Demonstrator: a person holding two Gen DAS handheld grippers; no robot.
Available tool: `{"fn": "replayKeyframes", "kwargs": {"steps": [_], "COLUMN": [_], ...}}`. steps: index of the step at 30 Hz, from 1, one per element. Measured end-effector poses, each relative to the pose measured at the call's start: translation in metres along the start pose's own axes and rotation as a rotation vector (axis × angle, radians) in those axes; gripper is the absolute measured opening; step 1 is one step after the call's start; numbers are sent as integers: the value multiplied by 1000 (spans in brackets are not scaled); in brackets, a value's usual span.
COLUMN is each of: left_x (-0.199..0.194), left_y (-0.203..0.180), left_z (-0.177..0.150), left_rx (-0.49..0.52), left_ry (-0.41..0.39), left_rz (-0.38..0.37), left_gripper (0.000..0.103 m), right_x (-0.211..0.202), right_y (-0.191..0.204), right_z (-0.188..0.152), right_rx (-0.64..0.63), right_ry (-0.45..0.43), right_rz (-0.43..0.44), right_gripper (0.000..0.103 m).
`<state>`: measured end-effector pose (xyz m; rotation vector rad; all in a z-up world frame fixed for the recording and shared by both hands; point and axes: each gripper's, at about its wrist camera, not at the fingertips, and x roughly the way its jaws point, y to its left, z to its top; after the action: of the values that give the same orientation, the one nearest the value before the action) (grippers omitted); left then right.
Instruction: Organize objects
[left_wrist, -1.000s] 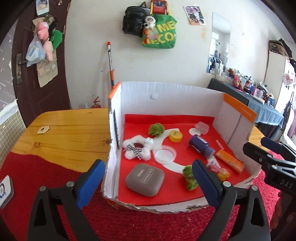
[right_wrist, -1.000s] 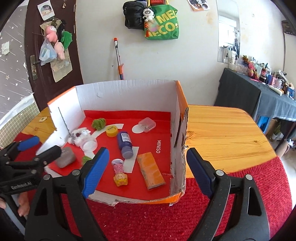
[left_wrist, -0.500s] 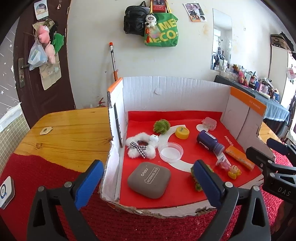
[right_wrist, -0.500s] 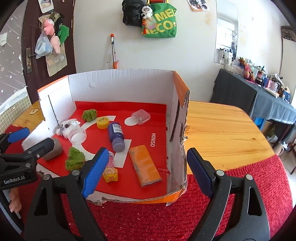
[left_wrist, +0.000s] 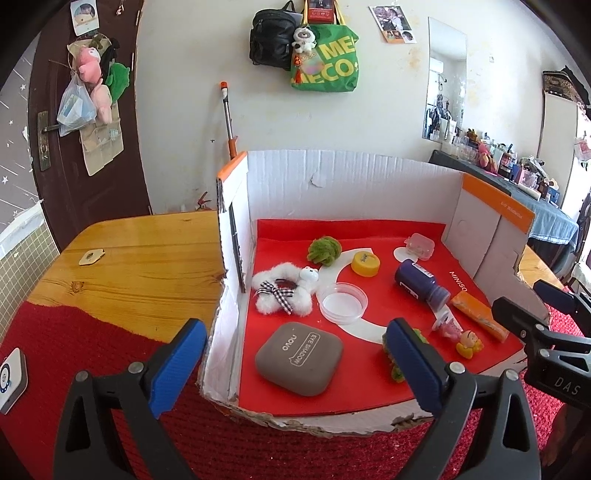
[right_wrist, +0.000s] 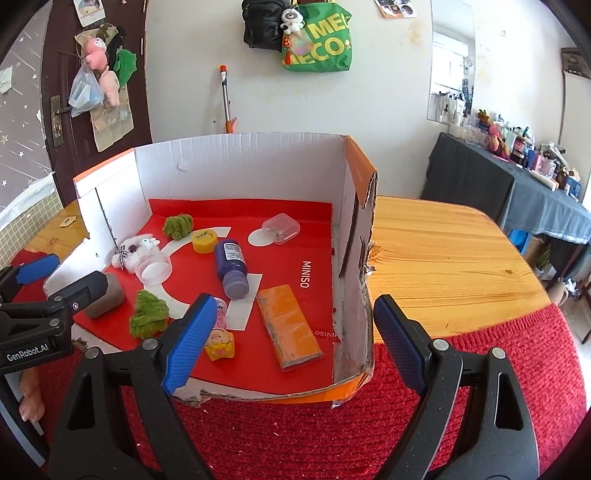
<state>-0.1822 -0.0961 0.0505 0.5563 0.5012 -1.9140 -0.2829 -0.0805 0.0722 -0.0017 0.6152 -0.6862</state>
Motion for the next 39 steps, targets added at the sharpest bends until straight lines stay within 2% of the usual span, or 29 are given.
{"fn": "replayKeyframes", "kwargs": {"steps": [27, 39], "left_x": [-2, -25], "left_y": [-2, -3], "left_z": [1, 4], "left_rx": [-6, -1], "left_ry": [-21, -80], "left_rz": [9, 32], "left_gripper": [100, 100], "right_x": [1, -13], "right_y": [1, 1], "right_z": [0, 3], "right_rx": [-1, -17], "right_ry": [1, -35], "right_rz": [-2, -31], "right_gripper": [89, 89]}}
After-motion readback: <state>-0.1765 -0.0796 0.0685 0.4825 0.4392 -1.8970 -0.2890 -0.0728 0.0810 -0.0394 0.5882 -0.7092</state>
